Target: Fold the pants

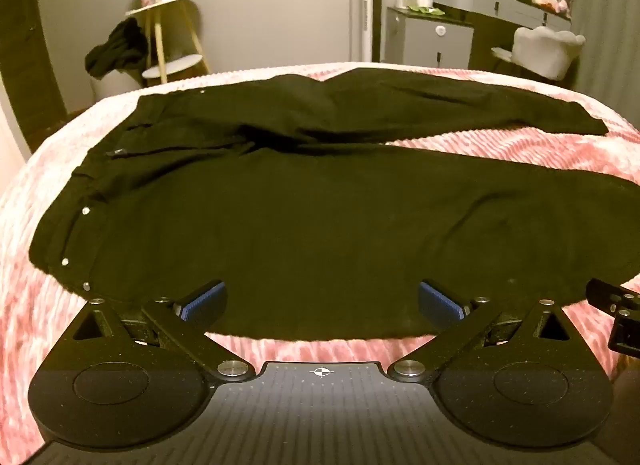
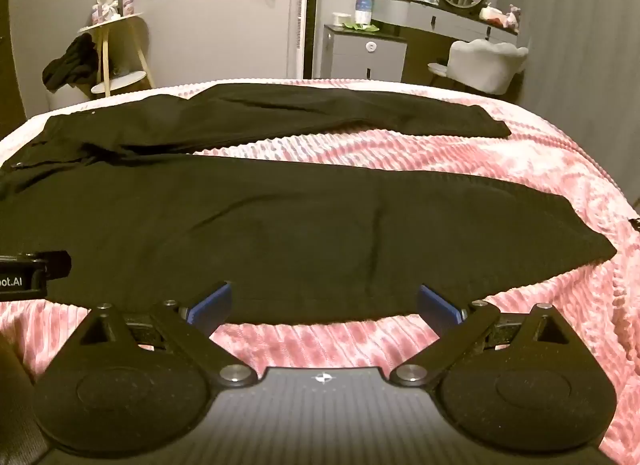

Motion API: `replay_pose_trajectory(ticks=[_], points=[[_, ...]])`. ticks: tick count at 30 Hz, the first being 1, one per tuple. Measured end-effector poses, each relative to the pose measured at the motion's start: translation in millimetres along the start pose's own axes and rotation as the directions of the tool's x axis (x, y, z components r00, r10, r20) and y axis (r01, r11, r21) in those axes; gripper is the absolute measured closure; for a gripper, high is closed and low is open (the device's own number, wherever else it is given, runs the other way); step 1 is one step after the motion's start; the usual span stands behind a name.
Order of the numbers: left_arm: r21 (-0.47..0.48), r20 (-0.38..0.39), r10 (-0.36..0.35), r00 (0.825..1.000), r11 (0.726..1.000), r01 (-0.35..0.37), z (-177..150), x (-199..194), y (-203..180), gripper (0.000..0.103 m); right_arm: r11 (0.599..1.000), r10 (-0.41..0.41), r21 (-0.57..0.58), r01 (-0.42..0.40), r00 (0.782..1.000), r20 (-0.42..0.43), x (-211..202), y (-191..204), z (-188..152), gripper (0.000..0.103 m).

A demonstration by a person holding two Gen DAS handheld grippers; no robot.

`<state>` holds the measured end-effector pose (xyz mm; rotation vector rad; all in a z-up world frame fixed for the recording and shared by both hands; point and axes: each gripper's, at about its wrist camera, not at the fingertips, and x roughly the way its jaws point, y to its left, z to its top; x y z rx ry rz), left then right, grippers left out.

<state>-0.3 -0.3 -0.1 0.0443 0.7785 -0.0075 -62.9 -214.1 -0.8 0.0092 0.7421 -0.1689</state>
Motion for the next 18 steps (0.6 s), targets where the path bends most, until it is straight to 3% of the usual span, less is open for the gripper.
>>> replay_pose_trajectory(ticks=[18], points=[[0.0,-0.007,-0.004,1.0,1.0,0.004,1.2,-1.9,1.2,0.0,1.0,-0.006,-0.005,0.006,1.0,-0.001,-0.2,0.5,0.1,0.004]])
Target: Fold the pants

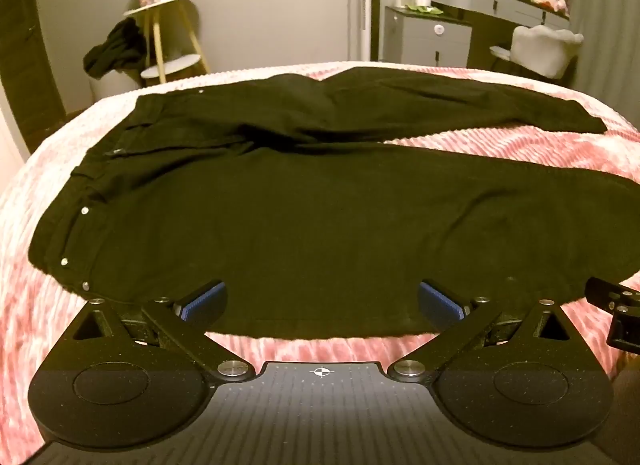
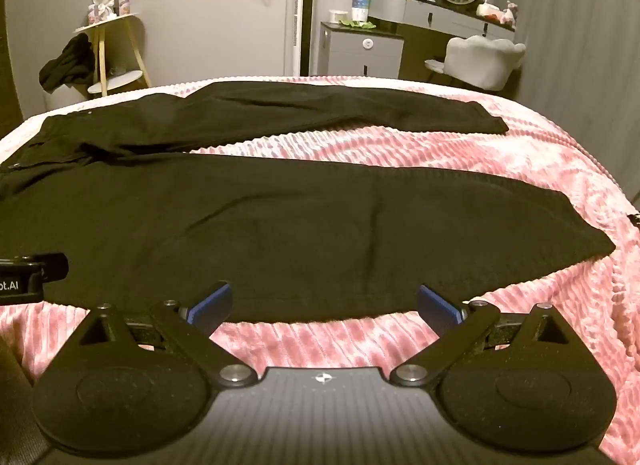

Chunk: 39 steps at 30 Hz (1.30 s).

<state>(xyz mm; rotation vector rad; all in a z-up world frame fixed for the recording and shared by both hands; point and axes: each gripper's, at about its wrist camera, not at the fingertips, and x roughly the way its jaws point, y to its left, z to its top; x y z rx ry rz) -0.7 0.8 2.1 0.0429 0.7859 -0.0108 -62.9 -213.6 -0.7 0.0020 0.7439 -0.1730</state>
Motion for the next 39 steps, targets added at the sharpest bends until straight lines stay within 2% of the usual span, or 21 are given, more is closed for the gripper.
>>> replay_pose_trajectory(ticks=[39], points=[[0.001,-0.013,-0.007,1.0,1.0,0.007,-3,5,-3,0.0,0.999,0.004,0.039,-0.002,0.999,-0.034,6,-7,-2,0.004]])
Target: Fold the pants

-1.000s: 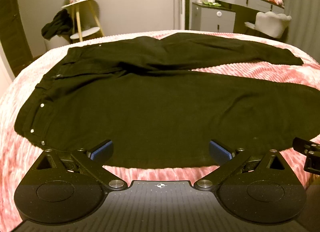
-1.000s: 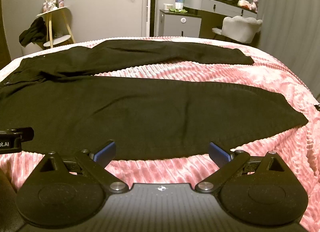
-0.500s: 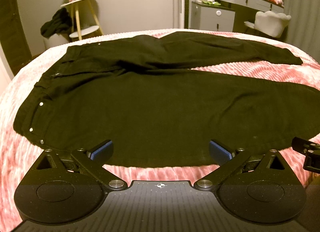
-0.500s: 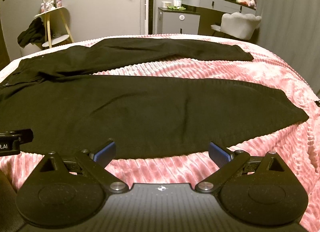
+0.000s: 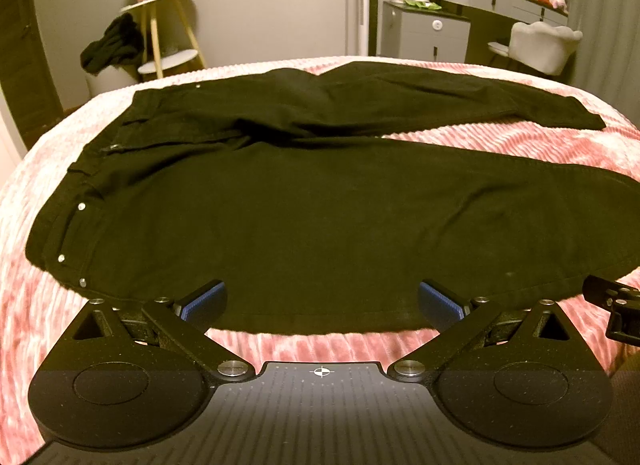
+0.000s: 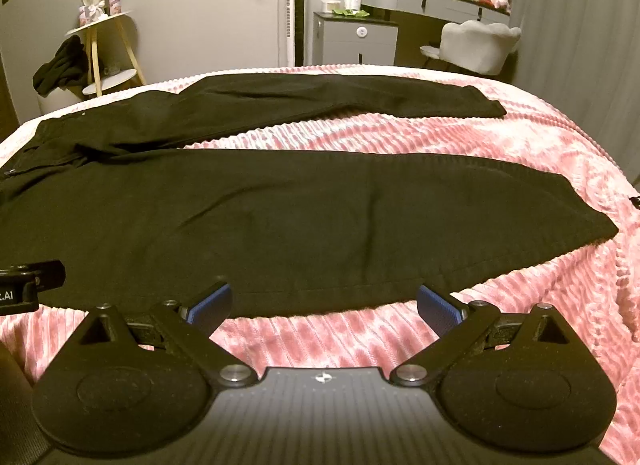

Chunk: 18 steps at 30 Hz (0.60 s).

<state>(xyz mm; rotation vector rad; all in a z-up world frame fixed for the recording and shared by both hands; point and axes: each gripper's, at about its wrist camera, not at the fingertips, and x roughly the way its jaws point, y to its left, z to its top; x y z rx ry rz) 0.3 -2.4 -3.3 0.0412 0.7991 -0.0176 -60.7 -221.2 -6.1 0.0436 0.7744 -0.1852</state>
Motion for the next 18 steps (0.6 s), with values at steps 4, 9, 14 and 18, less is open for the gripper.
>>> replay_pose_trajectory(ticks=[4,9,14,18], points=[[0.0,0.0,0.0,1.0,1.0,0.0,0.0,-0.1,0.0,0.0,1.0,0.0,0.004,0.0,1.0,-0.002,1.2,-0.2,-0.4,0.004],[0.0,0.0,0.0,1.0,1.0,0.0,0.0,0.0,-0.2,0.0,1.0,0.0,0.009,0.0,1.0,-0.004,1.9,-0.9,-0.7,0.004],[0.0,0.0,0.0,1.0,1.0,0.0,0.1,-0.1,0.0,0.0,1.0,0.001,0.013,-0.001,1.0,-0.005,1.6,-1.1,-0.7,0.004],[-0.001,-0.001,0.001,1.0,1.0,-0.001,-0.5,0.4,-0.4,0.0,1.0,0.001,0.014,-0.001,1.0,-0.005,1.6,-1.3,-0.7,0.004]])
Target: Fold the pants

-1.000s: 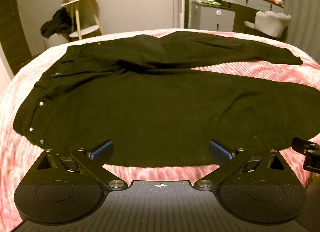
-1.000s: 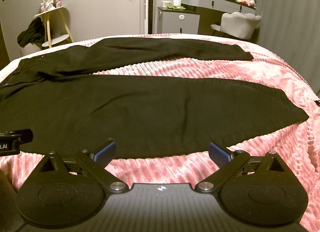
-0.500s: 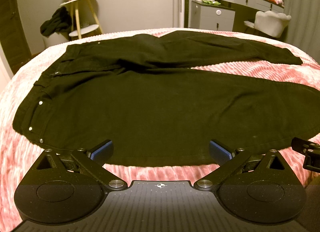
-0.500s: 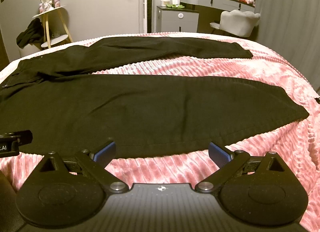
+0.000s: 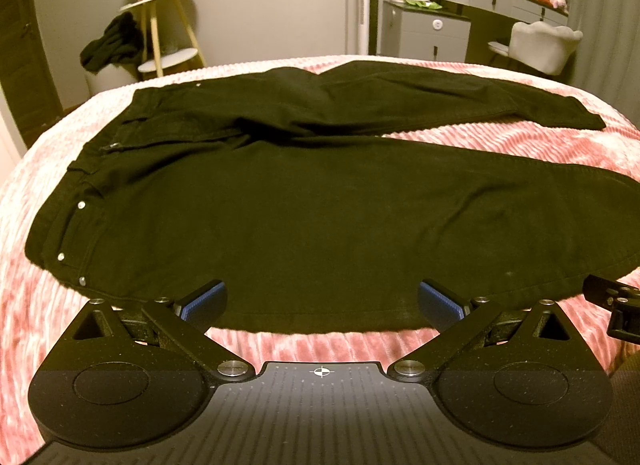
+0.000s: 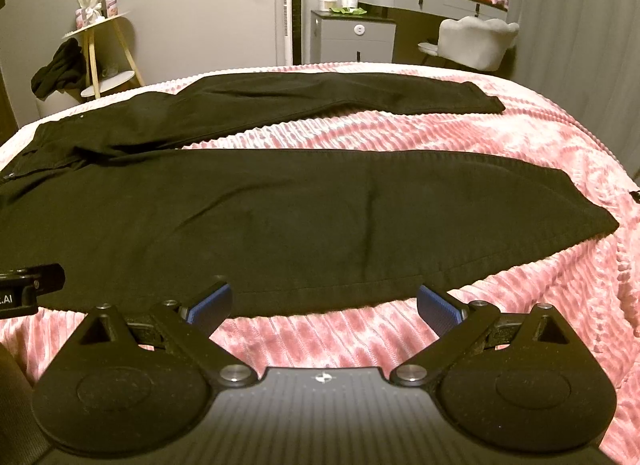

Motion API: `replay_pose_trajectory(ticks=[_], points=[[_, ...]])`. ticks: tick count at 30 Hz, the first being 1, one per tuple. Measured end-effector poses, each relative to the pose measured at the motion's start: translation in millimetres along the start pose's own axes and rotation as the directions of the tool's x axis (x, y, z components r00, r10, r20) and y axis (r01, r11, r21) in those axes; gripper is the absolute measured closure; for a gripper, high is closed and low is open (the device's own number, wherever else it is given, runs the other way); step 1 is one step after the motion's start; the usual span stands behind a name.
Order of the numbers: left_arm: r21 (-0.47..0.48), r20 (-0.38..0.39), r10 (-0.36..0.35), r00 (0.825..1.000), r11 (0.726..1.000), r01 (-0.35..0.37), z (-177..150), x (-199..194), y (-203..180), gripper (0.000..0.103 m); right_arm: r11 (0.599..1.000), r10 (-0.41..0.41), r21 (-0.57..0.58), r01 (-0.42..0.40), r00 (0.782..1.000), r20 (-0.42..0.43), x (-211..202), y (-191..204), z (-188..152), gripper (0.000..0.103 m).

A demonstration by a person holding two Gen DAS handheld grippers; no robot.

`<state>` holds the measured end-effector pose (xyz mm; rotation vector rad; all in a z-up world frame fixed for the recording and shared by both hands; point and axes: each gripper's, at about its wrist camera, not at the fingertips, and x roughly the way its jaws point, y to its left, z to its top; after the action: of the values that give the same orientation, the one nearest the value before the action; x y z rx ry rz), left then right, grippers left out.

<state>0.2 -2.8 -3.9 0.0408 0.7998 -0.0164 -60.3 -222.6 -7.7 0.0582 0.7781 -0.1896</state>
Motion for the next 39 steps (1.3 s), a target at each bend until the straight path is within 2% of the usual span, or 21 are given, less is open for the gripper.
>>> replay_pose_trajectory(ticks=[39], points=[[-0.003,-0.002,-0.005,1.0,1.0,0.005,-1.9,1.2,-0.2,0.0,1.0,0.004,0.019,-0.004,1.0,-0.007,0.7,-2.0,1.0,0.004]])
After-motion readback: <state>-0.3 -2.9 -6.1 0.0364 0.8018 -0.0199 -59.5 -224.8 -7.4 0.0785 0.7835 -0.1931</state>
